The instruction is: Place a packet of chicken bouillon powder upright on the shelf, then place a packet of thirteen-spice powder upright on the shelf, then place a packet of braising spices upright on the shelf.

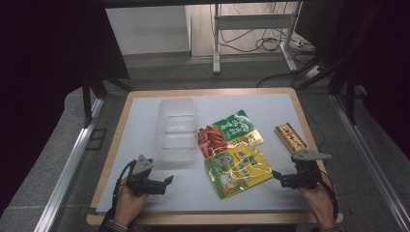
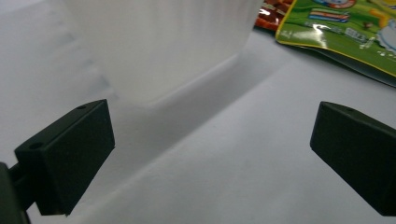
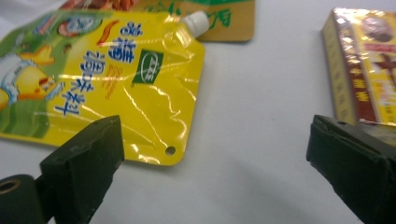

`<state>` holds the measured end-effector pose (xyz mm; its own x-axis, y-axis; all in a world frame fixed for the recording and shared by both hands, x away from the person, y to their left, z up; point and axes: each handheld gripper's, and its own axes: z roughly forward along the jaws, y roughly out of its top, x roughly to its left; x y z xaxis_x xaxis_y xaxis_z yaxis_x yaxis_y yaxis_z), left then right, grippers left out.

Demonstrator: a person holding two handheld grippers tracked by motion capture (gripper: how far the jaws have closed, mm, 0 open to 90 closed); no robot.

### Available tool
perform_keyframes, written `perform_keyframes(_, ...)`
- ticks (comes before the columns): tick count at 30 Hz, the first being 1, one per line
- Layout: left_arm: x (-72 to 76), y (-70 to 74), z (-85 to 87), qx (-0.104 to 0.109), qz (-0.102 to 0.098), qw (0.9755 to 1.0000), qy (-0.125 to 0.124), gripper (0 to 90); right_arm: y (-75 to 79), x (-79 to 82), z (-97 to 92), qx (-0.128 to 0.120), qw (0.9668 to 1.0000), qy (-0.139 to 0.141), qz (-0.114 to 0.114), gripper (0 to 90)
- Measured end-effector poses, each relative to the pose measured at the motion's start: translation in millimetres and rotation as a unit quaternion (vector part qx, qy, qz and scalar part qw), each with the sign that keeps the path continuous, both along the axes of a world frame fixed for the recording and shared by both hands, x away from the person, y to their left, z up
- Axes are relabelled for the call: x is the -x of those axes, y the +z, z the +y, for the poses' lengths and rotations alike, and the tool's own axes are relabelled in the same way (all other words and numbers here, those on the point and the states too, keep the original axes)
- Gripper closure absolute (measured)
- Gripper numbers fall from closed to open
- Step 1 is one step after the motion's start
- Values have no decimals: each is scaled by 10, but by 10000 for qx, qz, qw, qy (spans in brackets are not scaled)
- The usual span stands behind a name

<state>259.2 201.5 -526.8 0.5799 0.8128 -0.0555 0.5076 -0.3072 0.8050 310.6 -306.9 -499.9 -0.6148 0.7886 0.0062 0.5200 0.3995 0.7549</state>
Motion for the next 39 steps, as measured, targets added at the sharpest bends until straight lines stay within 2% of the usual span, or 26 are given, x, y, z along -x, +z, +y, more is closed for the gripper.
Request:
perform_keyframes(3, 18, 14, 3, 33, -122, 9999, -25, 0, -7, -13, 17, 28, 10000, 76, -39, 9)
perform_keyframes(6, 23, 17, 0, 25, -164, 9998, -53, 0, -4, -6, 25, 51, 9999, 102, -59, 4)
perform_keyframes(12, 36, 28, -26, 31, -317, 9993, -185, 0, -11, -15, 20, 13, 9999, 102, -6, 0)
perform_keyframes(19, 11, 10, -56, 55, -9, 9998, -192, 0, -12, -18, 23, -5, 9999, 108, 4, 0)
perform_keyframes(25, 12, 16, -106, -3, 116, 9998, -177, 3, -5, -14, 21, -55, 9999, 102, 0, 1)
perform_keyframes(30, 21, 37, -142, 21, 119, 9995, -276, 9, 4, -14, 8, -117, 9999, 83, -13, 1)
perform_keyframes(34, 45, 75, -169, 46, 12, 9994, -341, 29, 2, -15, 5, -145, 9999, 87, 3, 1)
perform_keyframes(39, 69, 104, -218, 2, -17, 9990, -441, 108, 8, -14, 5, -180, 9998, 94, -32, 1)
